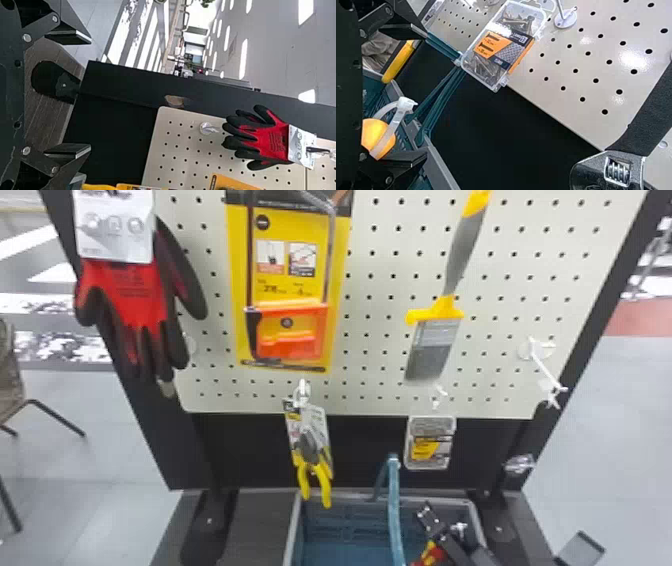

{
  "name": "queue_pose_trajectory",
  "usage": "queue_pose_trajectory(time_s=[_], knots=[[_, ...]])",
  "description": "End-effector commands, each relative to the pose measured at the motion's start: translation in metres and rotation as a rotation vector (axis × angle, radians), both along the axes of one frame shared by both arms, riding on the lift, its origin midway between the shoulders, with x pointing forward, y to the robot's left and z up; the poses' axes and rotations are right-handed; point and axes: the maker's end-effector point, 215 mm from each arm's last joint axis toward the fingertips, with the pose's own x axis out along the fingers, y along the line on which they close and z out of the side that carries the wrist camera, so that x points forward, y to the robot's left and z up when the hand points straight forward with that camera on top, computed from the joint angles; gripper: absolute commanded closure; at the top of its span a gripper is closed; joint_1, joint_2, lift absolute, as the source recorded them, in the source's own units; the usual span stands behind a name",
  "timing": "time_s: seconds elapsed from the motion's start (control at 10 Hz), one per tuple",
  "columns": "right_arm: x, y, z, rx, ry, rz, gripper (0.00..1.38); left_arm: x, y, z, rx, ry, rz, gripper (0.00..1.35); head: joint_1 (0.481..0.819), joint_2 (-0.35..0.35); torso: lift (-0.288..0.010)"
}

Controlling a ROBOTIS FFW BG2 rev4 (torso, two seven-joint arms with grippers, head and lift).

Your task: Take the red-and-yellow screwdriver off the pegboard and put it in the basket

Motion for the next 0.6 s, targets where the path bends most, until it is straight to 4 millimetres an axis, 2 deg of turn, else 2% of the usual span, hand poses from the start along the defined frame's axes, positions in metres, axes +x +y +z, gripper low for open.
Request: queue_pose_trajectory(time_s=[0.0, 0.5], knots=[[0.0001, 0.0001, 0.0002, 0.0, 0.0, 0.0, 0.23, 0.0003, -0.0001, 0.0003, 0.0, -0.001, 0.0, 0.33, 0.549, 0.0, -0.1], [0.0003, -0.0002, -0.0006, 0.0, 0.0, -0.003, 0.23, 0.0004, 0.0009, 0.0002, 0.0, -0.001, 0.002, 0.33, 0.549, 0.0, -0.1]])
